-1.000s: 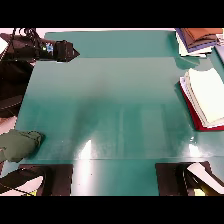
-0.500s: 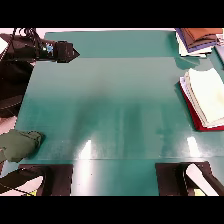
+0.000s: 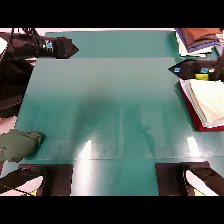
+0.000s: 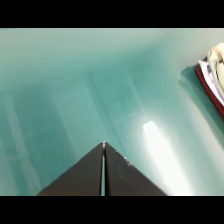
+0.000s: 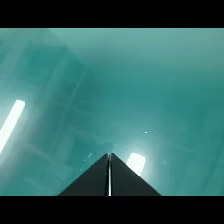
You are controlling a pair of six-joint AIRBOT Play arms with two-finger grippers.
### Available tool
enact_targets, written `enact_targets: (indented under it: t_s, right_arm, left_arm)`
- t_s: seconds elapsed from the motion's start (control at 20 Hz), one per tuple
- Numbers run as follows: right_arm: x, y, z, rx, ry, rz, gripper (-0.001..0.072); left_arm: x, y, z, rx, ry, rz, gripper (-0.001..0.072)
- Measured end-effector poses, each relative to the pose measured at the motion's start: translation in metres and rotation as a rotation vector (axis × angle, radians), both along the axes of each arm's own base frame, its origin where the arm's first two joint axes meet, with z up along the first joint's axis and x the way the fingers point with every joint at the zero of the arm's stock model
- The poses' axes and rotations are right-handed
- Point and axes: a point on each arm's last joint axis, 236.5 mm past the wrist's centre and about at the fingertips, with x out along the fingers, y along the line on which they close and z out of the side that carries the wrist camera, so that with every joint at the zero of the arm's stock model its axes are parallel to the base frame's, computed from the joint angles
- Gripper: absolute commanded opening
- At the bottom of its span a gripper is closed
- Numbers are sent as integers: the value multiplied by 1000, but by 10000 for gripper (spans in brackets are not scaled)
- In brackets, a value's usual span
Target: Fold the shirts.
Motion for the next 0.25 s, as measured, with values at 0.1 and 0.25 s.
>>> enact_targets:
  t_s: [0.1, 0.25]
  right_arm:
    - [-5, 17, 0, -11, -11, 46, 18]
    - [-10, 29, 0, -20, -18, 79, 19]
  left_arm:
    - [2, 0, 3, -6, -12, 7, 30]
    - [5, 1, 7, -14, -29, 16, 30]
